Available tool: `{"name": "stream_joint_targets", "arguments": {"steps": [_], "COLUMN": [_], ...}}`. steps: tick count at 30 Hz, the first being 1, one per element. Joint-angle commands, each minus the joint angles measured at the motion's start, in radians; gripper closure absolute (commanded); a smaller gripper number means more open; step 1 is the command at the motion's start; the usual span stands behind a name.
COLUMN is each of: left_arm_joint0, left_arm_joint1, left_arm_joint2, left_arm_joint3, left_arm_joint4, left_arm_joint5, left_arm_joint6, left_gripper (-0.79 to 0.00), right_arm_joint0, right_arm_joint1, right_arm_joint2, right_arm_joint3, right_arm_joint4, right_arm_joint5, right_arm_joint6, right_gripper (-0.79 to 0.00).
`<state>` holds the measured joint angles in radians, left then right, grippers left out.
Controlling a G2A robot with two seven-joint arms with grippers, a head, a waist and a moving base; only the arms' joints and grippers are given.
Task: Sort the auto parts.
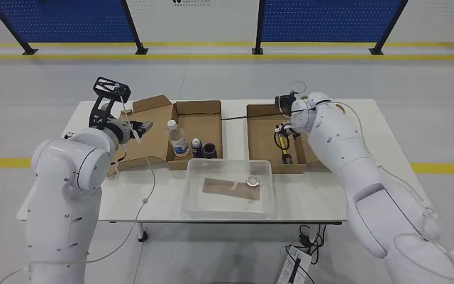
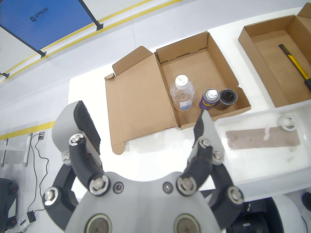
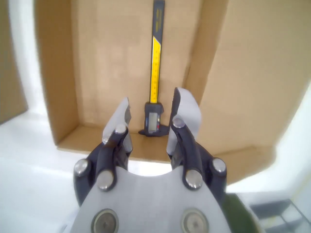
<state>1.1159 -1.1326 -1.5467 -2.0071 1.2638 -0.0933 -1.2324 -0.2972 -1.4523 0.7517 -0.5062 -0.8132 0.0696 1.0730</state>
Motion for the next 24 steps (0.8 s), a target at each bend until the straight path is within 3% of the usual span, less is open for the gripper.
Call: {"name": "stream_joint_targets", "arguments": {"steps": [1,7,16,24], "left_arm_joint0": [0.0,0.0,0.0,0.0], "left_arm_joint1": [0.0,0.0,0.0,0.0], "left_arm_joint2": [0.0,0.0,0.0,0.0], "left_arm_joint3": [0.0,0.0,0.0,0.0], "left_arm_joint4": [0.0,0.0,0.0,0.0], "left_arm_joint5": [0.0,0.0,0.0,0.0], "left_arm_joint6": [0.0,0.0,0.0,0.0], "left_gripper": [-0.785,-0.785,-0.785,-0.785], "right_arm_joint0": [0.004,-0.06,-0.277,-0.403], "right_arm_joint1": [0.01,0.061,0.146,0.175], "right_arm_joint2": [0.005,0.05,0.165,0.191], "right_arm_joint3": [-0.07,-0.361,-0.88,-1.086], "right_arm_joint4": [-0.028,-0.099,-0.181,-0.227], "right_arm_joint5": [-0.008,-0.059,-0.163,-0.204], "right_arm_joint6": [0.012,0.106,0.323,0.424], "right_gripper": [-0.36,-0.348,-0.329,-0.372]}}
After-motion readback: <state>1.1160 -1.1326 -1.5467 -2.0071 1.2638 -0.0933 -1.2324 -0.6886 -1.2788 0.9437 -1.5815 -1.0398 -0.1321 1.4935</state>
